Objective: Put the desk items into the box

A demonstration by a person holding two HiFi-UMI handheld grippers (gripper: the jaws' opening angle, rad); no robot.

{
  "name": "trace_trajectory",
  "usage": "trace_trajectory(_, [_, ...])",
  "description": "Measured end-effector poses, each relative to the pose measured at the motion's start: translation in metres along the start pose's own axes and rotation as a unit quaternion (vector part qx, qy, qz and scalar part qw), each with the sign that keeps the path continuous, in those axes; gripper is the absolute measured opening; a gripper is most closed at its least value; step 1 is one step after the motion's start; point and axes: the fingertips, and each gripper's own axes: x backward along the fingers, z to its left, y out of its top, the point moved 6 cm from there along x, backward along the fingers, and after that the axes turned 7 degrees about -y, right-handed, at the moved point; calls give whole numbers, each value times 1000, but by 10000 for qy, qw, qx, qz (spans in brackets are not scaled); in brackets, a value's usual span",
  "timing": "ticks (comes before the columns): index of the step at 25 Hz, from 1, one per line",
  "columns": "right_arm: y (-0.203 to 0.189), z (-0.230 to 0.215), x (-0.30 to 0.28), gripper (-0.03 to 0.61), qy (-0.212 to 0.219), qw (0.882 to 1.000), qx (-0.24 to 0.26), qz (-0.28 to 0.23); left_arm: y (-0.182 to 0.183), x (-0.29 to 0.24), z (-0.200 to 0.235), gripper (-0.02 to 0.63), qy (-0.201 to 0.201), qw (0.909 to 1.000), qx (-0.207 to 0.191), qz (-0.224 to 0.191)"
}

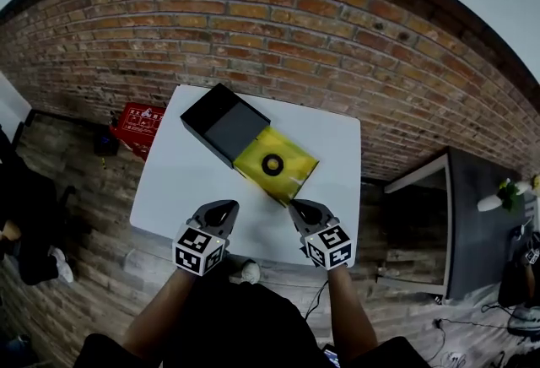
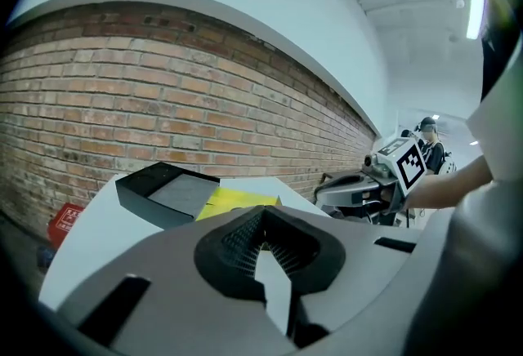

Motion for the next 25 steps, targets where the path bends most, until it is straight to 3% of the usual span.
trace_trajectory(11, [20,29,58,26,-128,9929,-729,-928,19,23,-13,14,-203,9991,-3,-364])
trace_trajectory(25, [31,46,62,21,-1248,9795,-1113,-1126,44,36,29,14,-687,9965,-275,-400])
